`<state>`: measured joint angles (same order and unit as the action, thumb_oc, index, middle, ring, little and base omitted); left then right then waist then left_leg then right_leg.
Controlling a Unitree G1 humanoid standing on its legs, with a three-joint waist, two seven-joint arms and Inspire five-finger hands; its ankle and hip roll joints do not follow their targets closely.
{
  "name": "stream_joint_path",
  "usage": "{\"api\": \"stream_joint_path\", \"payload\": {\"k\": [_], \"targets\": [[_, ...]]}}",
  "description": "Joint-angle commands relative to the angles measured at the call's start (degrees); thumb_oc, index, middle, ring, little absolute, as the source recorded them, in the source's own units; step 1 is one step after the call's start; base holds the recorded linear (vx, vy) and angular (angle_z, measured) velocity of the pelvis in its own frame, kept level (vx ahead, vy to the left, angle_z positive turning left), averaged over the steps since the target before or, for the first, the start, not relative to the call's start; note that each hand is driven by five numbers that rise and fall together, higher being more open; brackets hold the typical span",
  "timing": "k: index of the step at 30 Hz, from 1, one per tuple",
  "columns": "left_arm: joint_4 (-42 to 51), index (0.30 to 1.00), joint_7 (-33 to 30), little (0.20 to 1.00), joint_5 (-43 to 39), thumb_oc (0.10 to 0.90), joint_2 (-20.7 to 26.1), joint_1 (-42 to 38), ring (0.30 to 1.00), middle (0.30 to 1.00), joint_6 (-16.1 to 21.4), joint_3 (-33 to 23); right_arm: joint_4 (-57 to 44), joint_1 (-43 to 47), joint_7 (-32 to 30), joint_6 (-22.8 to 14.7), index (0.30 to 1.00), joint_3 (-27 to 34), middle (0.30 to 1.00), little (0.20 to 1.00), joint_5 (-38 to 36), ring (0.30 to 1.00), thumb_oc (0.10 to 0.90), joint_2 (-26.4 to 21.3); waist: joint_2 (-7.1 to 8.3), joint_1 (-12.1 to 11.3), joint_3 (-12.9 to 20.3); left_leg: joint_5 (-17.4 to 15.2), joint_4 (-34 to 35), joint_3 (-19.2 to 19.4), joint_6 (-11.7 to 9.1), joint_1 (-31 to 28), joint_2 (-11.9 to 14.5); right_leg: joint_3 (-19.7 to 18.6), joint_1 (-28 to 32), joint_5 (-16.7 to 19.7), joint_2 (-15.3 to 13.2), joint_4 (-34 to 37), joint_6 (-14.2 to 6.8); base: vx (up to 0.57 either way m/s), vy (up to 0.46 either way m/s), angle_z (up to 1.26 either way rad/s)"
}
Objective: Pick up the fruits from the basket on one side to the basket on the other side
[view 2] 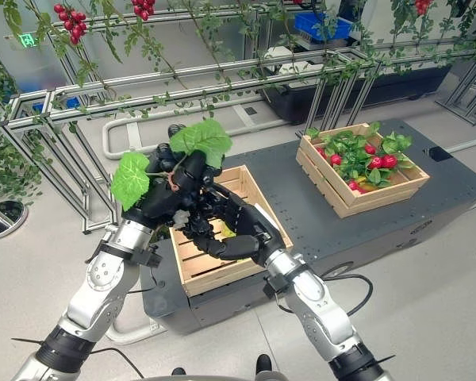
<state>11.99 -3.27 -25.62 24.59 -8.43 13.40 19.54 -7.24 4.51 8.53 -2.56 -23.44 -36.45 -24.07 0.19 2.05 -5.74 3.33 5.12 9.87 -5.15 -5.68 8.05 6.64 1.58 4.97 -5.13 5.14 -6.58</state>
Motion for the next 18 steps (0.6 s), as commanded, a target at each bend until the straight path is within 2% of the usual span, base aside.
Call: {"api": "stream_joint_path", "payload": {"k": [1,6,8,11,18], "targets": [[5.7,0.300,0.4,0.300,-3.9,0.400,-1.7,-9.9,0.300,0.300,10.1,-0.6,-7.3,7.2,-1.9,-6.8,0.900,0.4,0.900,0.900,-2.9,0.900,0.800,3.0,1.52,-0.1,3.8,-4.2,-0.1,-0.9,1.3,-1.2,-0.8,0.5,2.6,-2.8,-1.6,-0.1,-0.9,0.00,0.000,0.00],[5.7,0.300,0.3,0.300,-6.0,0.400,-1.8,-9.5,0.300,0.300,11.0,0.5,-7.6,7.3,-1.8,-6.9,0.900,-0.3,0.900,0.900,-3.7,0.900,0.800,3.2,1.58,-0.2,3.9,-4.2,-0.1,-0.8,1.3,-1.2,-0.8,0.6,2.6,-2.8,-1.6,-0.1,-0.9,0.00,0.000,0.00],[5.7,0.300,0.1,0.300,-6.6,0.400,-2.1,-9.4,0.300,0.300,13.4,0.8,-7.5,7.5,-2.2,-7.0,0.900,-0.6,0.900,0.900,-3.9,0.900,0.800,3.4,1.70,-0.2,4.0,-4.3,-0.1,-0.7,1.4,-1.2,-0.7,0.6,2.6,-2.8,-1.6,-0.1,-0.9,0.00,0.000,0.00],[6.1,0.300,0.4,0.300,-6.3,0.400,-2.7,-9.5,0.300,0.300,14.4,1.2,-7.4,7.7,-2.3,-7.0,0.900,-0.8,0.900,0.900,-4.7,0.900,0.800,3.6,1.83,-0.2,4.1,-4.3,-0.1,-0.6,1.4,-1.2,-0.6,0.6,2.6,-2.8,-1.5,-0.1,-0.8,0.00,0.000,0.00],[5.8,0.300,-0.7,0.300,-4.9,0.400,-3.1,-10.5,0.300,0.300,14.6,3.0,-7.6,8.2,-2.7,-7.6,0.900,-1.2,0.900,0.900,-6.8,0.900,0.800,4.8,2.00,0.1,4.0,-4.3,-0.1,-0.4,1.3,-1.2,-0.5,0.3,2.5,-2.8,-1.4,-0.1,-0.8,0.00,0.000,0.00]]}}
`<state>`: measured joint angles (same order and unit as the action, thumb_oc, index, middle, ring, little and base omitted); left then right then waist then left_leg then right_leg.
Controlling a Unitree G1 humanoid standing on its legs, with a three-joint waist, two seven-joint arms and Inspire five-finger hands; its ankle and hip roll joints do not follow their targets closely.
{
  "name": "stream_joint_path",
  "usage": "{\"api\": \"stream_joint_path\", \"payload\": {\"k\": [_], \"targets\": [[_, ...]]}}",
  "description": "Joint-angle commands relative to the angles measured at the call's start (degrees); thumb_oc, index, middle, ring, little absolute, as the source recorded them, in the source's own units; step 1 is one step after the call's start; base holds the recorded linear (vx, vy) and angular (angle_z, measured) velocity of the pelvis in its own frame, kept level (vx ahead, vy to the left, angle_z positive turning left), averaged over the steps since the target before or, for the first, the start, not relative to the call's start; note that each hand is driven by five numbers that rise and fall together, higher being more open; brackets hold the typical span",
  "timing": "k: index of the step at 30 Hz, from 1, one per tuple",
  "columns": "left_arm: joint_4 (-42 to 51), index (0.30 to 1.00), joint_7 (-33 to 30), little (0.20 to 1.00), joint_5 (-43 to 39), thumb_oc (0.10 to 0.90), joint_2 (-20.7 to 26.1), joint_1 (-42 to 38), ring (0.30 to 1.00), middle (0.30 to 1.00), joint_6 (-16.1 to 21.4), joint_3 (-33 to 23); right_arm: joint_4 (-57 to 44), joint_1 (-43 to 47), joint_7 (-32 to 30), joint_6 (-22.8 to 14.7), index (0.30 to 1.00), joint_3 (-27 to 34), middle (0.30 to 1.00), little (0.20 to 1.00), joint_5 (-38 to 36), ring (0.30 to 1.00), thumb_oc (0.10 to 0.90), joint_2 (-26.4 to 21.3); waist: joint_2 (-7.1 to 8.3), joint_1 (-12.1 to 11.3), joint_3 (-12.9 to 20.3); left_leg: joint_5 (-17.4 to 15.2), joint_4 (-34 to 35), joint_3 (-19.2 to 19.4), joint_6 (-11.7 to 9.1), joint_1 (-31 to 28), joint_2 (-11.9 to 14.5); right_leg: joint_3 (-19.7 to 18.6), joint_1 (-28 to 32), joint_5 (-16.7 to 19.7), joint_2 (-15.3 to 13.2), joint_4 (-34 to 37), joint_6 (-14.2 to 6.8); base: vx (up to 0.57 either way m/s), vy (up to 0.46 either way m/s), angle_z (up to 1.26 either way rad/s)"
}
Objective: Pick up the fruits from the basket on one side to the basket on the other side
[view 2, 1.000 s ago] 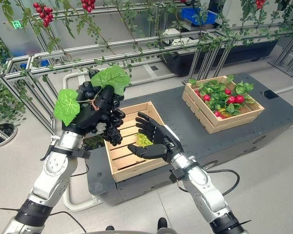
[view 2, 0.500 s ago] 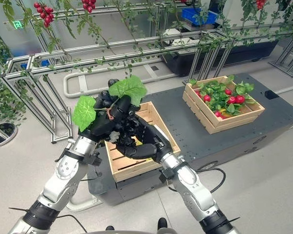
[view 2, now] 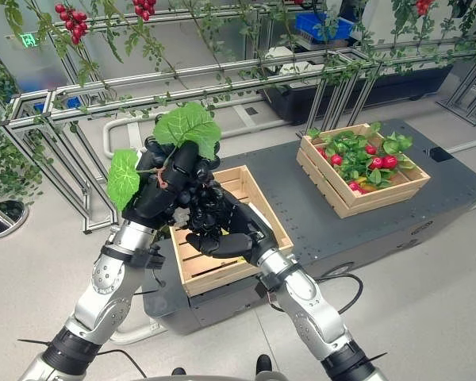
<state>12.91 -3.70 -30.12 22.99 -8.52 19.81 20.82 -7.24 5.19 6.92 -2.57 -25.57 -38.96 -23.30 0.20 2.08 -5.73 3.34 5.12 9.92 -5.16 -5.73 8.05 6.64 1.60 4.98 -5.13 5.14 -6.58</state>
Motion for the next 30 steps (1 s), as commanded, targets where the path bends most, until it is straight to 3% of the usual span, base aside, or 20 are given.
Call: {"api": "stream_joint_path", "payload": {"k": [1,2,4,30], "targets": [[4.8,0.300,-0.1,0.300,-0.5,0.400,-1.5,-10.4,0.300,0.300,8.1,1.7,-7.8,7.5,-0.9,-7.4,0.900,1.0,0.900,0.900,-4.5,0.900,0.800,4.1,1.97,0.2,4.0,-4.3,-0.1,-0.3,1.4,-1.2,-0.5,0.3,2.5,-2.8,-1.4,-0.1,-0.8,0.00,0.000,0.00],[4.7,0.300,0.2,0.300,-0.8,0.400,-1.4,-10.3,0.300,0.300,8.2,1.6,-7.8,7.3,-0.7,-7.3,0.556,1.0,0.556,0.556,-4.6,0.556,0.571,4.2,1.97,0.2,4.1,-4.3,-0.1,-0.3,1.4,-1.2,-0.5,0.2,2.4,-2.8,-1.3,-0.1,-0.8,0.00,0.000,0.00],[4.6,0.300,0.6,0.300,-0.8,0.400,-1.4,-10.0,0.300,0.300,8.5,1.7,-7.8,7.1,-0.5,-7.5,0.300,1.1,0.300,0.300,-4.8,0.300,0.400,4.2,1.92,0.2,4.1,-4.3,-0.1,-0.3,1.4,-1.1,-0.5,0.2,2.4,-2.8,-1.3,-0.1,-0.8,0.00,0.000,0.00],[4.0,0.300,0.1,0.300,-0.3,0.400,-0.5,-8.1,0.300,0.300,7.8,1.0,-8.5,4.8,-1.9,-9.2,0.300,2.4,0.300,0.300,-4.9,0.300,0.400,4.4,1.70,0.5,3.9,-4.2,-0.1,0.2,1.6,-1.2,-0.4,-0.3,2.0,-2.5,-1.2,-0.1,-0.8,0.00,0.000,0.00]]}}
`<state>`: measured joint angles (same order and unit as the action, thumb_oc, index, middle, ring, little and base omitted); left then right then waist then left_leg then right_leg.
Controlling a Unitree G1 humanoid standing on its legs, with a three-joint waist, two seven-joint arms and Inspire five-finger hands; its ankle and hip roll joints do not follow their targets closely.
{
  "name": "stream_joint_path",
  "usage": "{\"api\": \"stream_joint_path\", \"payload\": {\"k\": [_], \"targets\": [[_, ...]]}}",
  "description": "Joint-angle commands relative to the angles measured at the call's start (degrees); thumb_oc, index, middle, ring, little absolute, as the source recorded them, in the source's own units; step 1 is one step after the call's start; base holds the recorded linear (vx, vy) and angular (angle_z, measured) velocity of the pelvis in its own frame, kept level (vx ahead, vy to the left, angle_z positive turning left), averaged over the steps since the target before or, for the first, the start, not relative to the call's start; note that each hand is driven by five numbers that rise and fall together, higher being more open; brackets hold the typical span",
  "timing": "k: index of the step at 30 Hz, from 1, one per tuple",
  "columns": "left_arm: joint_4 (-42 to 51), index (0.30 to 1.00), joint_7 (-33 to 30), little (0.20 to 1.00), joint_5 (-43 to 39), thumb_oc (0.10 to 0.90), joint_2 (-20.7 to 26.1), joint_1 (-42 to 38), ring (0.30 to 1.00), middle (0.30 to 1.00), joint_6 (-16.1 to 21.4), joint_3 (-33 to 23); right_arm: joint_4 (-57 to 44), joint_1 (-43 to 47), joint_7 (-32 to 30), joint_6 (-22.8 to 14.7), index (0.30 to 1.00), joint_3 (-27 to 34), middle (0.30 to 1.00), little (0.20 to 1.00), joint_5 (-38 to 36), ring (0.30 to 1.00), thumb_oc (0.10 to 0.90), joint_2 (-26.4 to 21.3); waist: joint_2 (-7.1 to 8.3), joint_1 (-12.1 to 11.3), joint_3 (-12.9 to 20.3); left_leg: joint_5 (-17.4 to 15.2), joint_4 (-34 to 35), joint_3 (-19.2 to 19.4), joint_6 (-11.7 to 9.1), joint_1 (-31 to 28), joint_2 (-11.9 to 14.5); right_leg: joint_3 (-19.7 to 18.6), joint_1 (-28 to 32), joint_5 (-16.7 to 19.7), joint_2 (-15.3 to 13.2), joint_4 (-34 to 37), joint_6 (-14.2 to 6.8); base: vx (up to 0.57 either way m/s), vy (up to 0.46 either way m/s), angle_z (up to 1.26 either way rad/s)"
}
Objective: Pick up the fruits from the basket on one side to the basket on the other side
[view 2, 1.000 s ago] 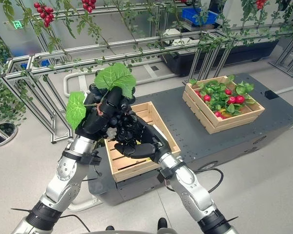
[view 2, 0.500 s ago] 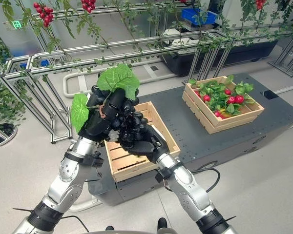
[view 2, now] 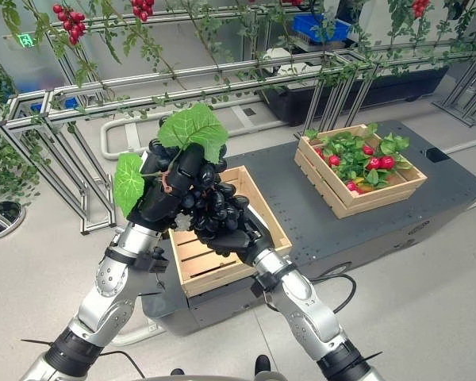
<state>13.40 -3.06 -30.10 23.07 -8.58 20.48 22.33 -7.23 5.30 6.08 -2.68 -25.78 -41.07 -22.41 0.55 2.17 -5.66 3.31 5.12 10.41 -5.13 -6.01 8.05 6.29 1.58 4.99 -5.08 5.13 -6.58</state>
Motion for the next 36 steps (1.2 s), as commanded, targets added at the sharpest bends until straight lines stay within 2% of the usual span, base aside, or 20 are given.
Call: {"api": "stream_joint_path", "payload": {"k": [1,3,5,6,12,17,22,28,32,33,36], "targets": [[3.3,0.300,-0.7,0.300,-0.3,0.400,-0.4,-7.9,0.300,0.300,7.1,-0.8,-8.5,4.5,-1.1,-9.2,0.300,2.9,0.300,0.300,-2.8,0.300,0.400,3.4,1.33,0.5,3.8,-4.1,-0.1,-0.2,1.5,-0.9,-0.4,0.1,2.0,-2.4,-1.2,-0.1,-0.8,-0.01,-0.008,-0.04],[3.1,0.300,-1.3,0.300,0.3,0.400,-0.4,-7.8,0.300,0.300,7.0,-1.1,-8.3,4.4,-1.3,-9.5,0.300,3.1,0.300,0.300,-2.8,0.300,0.400,3.4,1.33,0.5,3.9,-4.1,-0.1,-0.2,1.5,-0.9,-0.4,0.0,1.9,-2.4,-1.2,-0.1,-0.8,-0.01,-0.009,-0.06],[2.8,0.778,-2.2,0.778,0.8,0.718,-0.3,-7.7,0.778,0.778,6.9,-1.7,-8.3,4.1,-1.4,-9.7,0.300,3.5,0.300,0.300,-2.7,0.300,0.400,3.3,1.31,0.5,3.8,-4.0,-0.1,-0.2,1.5,-0.9,-0.4,0.0,1.8,-2.4,-1.2,-0.1,-0.8,-0.01,-0.007,-0.08],[2.8,0.900,-2.3,0.900,0.8,0.800,-0.2,-7.6,0.900,0.900,6.9,-1.9,-8.3,4.1,-1.5,-9.7,0.300,3.6,0.300,0.300,-2.7,0.300,0.400,3.3,1.31,0.5,3.8,-4.0,-0.1,-0.2,1.5,-0.8,-0.4,0.0,1.8,-2.4,-1.2,-0.1,-0.8,0.00,-0.008,-0.03],[2.2,0.900,-5.4,0.900,5.1,0.800,0.9,-6.1,0.900,0.900,8.0,-5.3,-8.7,2.3,-2.8,-10.3,0.300,5.7,0.300,0.300,-2.1,0.300,0.400,2.7,1.21,0.6,3.8,-4.0,-0.1,0.0,1.4,-0.7,-0.3,-0.1,1.5,-2.3,-1.1,-0.1,-0.7,0.00,0.000,0.00],[1.1,0.900,-8.4,0.900,7.9,0.800,2.3,-4.3,0.900,0.900,7.5,-9.8,-8.8,0.6,-3.1,-11.2,0.300,8.3,0.300,0.300,-1.7,0.300,0.400,2.1,1.06,0.7,3.9,-3.8,-0.1,0.2,1.3,-0.6,-0.1,-0.2,1.3,-2.3,-1.0,-0.1,-0.6,0.00,0.000,0.00],[0.1,0.900,-10.0,0.900,10.8,0.800,3.4,-2.5,0.900,0.900,7.6,-14.1,-8.5,-1.4,-2.4,-12.4,0.300,11.1,0.300,0.300,-1.3,0.300,0.400,1.8,0.84,0.9,3.8,-3.6,-0.1,0.2,1.1,-0.2,0.1,-0.4,0.9,-2.3,-0.8,-0.1,-0.5,0.00,0.000,0.00],[-1.6,0.900,-11.1,0.900,12.1,0.800,4.1,-1.1,0.900,0.900,8.6,-16.7,-9.0,-1.7,-2.2,-13.1,0.300,13.0,0.300,0.300,-0.7,0.300,0.400,1.6,0.71,1.0,3.7,-3.3,-0.1,0.2,0.9,0.1,0.5,-0.4,0.6,-2.3,-0.5,-0.1,-0.2,0.00,-0.005,0.00],[-1.6,0.900,-7.6,0.900,9.3,0.800,4.1,-1.0,0.900,0.900,7.8,-16.9,-9.2,-1.4,-1.8,-13.1,0.300,13.6,0.300,0.300,-0.6,0.300,0.400,1.2,0.74,1.1,3.6,-3.2,-0.1,0.3,0.8,0.4,0.7,-0.5,0.3,-2.4,-0.3,-0.1,-0.1,0.00,-0.031,-0.01],[-1.4,0.900,-4.5,0.900,5.8,0.800,4.1,-0.9,0.900,0.900,7.2,-16.5,-9.4,-1.2,-2.0,-13.0,0.300,13.8,0.300,0.300,-0.5,0.300,0.400,0.9,0.75,1.1,3.6,-3.0,-0.1,0.3,0.7,0.6,0.9,-0.4,0.2,-2.4,-0.1,-0.1,0.0,-0.01,-0.037,0.00],[-1.4,0.900,0.1,0.900,2.0,0.800,4.4,-0.8,0.900,0.900,6.7,-15.9,-9.0,-1.1,-1.4,-13.6,0.300,14.0,0.300,0.300,-1.0,0.300,0.400,0.5,0.74,1.2,3.6,-2.8,-0.1,0.7,0.6,0.8,1.3,-0.4,0.0,-2.4,0.2,-0.1,0.1,-0.01,-0.054,0.00]]}}
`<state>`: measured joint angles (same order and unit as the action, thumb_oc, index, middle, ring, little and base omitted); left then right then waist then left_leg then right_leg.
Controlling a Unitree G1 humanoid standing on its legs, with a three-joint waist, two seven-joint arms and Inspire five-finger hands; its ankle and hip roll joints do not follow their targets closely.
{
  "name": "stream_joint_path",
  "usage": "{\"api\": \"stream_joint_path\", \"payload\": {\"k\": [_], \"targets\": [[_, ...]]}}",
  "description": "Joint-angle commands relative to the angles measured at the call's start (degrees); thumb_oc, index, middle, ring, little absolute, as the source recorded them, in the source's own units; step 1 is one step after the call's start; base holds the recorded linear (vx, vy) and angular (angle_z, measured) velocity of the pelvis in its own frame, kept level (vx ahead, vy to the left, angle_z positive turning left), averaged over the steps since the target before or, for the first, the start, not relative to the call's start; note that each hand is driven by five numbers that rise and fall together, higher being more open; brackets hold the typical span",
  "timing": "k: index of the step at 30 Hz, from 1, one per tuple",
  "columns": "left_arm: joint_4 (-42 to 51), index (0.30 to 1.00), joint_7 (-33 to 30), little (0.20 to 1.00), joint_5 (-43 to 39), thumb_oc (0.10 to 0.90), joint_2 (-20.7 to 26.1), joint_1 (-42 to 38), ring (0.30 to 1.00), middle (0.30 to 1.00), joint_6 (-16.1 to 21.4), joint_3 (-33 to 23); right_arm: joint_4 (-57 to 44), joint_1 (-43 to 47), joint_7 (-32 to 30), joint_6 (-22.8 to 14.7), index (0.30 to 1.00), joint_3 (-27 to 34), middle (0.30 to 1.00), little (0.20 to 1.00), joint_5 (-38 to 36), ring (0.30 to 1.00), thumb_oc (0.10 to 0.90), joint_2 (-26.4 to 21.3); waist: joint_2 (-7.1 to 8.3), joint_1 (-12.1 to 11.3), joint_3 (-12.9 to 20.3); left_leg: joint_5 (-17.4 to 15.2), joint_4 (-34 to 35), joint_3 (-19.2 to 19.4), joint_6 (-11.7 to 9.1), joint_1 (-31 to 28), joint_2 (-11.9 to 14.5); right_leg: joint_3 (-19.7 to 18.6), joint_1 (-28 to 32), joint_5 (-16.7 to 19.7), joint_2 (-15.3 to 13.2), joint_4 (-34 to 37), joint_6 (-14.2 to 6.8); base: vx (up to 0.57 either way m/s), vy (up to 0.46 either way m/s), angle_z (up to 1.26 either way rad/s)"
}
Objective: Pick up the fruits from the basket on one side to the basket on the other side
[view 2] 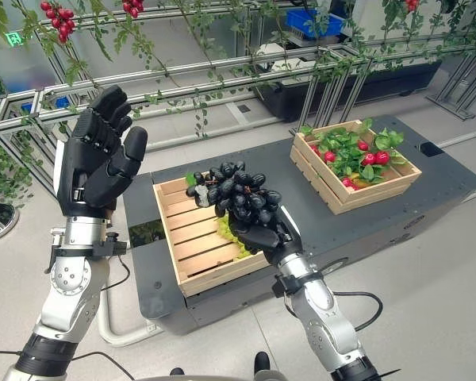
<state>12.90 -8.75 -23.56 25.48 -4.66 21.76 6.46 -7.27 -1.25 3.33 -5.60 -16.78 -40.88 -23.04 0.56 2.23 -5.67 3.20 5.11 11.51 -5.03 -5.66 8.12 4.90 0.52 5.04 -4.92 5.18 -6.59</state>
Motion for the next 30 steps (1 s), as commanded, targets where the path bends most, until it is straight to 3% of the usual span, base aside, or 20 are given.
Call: {"api": "stream_joint_path", "payload": {"k": [1,5,10,13,14,16,19,23,25,30], "targets": [[-0.7,0.900,9.4,0.900,-7.9,0.800,2.1,-4.8,0.900,0.900,4.6,0.7,-8.9,5.5,1.9,-10.6,0.300,5.3,0.300,0.300,-1.8,0.300,0.400,1.1,0.69,1.2,3.6,-2.6,-0.1,-0.3,0.4,0.6,1.5,0.8,0.9,-2.5,0.3,-0.2,0.3,-0.01,-0.056,-0.03],[-0.8,0.900,12.5,0.900,-10.4,0.800,2.5,-5.3,0.900,0.900,4.5,1.8,-8.8,5.8,2.9,-10.7,0.300,5.8,0.300,0.300,-1.4,0.300,0.400,1.0,0.68,1.7,3.5,-2.2,-0.1,0.5,0.2,0.7,2.1,0.4,0.5,-2.6,1.0,-0.2,0.6,-0.01,-0.051,-0.05],[-2.1,0.900,12.6,0.900,-11.6,0.800,2.4,-5.7,0.900,0.900,5.6,1.6,-8.1,6.6,3.9,-10.4,0.300,6.5,0.300,0.300,-1.8,0.300,0.400,0.2,0.73,1.5,3.4,-2.2,-0.1,-1.5,0.6,0.7,1.3,-1.9,0.3,-2.7,2.1,-0.2,1.1,-0.01,-0.004,-0.11],[-2.3,0.900,12.2,0.900,-11.7,0.800,1.5,-5.7,0.900,0.900,6.8,1.8,-7.7,7.0,5.0,-10.3,0.300,6.6,0.300,0.300,-1.7,0.300,0.400,0.2,0.62,0.4,2.9,-3.1,-0.3,-7.1,1.9,0.6,-2.2,-5.0,0.6,-2.6,2.8,-0.2,1.2,-0.03,0.138,-0.38],[-1.5,0.900,12.4,0.900,-11.6,0.800,1.0,-5.2,0.900,0.900,7.2,1.6,-7.5,7.6,5.8,-10.2,0.300,6.2,0.300,0.300,-1.8,0.300,0.400,0.2,0.93,-0.9,2.2,-5.7,-4.4,-13.7,3.0,2.1,-6.7,-8.3,0.6,-1.7,2.7,-0.2,1.0,-0.05,0.227,-0.67],[-0.7,0.900,13.9,0.900,-12.3,0.800,0.2,-4.3,0.900,0.900,7.2,0.9,-7.8,9.2,5.3,-9.5,0.300,5.6,0.300,0.300,-3.3,0.300,0.400,0.0,1.01,-1.8,1.3,-7.3,-7.5,-16.0,3.9,3.3,-9.1,-10.5,0.7,-1.0,2.2,-0.2,0.8,-0.07,0.288,-0.98],[-1.8,0.900,17.8,0.900,-16.5,0.800,-0.5,-4.9,0.900,0.900,6.9,1.7,-7.1,10.4,6.5,-9.6,0.300,4.5,0.300,0.300,-8.7,0.300,0.400,1.0,0.97,-1.7,0.6,-7.8,-8.0,-14.3,4.6,3.1,-9.8,-10.3,0.9,-0.4,1.1,-0.2,0.4,-0.09,0.296,-1.21],[-3.5,0.900,19.8,0.900,-17.4,0.800,-0.3,-6.3,0.900,0.900,6.8,4.0,-7.1,9.4,7.8,-10.7,0.300,4.7,0.300,0.300,-10.0,0.300,0.400,3.3,0.98,-0.6,-0.5,-10.4,-9.1,-12.1,6.5,2.6,-12.5,-9.8,-3.6,2.6,-2.8,-1.9,-3.1,-0.15,0.299,-0.60],[-3.8,0.900,20.4,0.900,-17.7,0.800,-0.1,-6.6,0.900,0.900,6.8,4.1,-7.2,9.0,8.1,-10.7,0.300,5.2,0.300,0.300,-10.3,0.300,0.400,3.7,1.02,-0.3,-0.9,-11.3,-9.9,-11.1,6.8,2.6,-13.2,-9.3,-5.0,3.8,-3.9,-2.0,-3.8,-0.13,0.202,-0.69],[-3.7,0.900,21.2,0.900,-18.6,0.800,0.9,-7.7,0.900,0.900,5.3,3.3,-7.5,9.2,8.5,-11.3,0.300,6.6,0.300,0.300,-11.2,0.300,0.400,4.2,0.57,-0.5,-1.2,-11.7,-9.6,-7.2,7.6,2.6,-13.2,-5.4,-7.3,3.7,-5.6,-6.9,-3.6,-0.16,0.134,-0.68]]}}
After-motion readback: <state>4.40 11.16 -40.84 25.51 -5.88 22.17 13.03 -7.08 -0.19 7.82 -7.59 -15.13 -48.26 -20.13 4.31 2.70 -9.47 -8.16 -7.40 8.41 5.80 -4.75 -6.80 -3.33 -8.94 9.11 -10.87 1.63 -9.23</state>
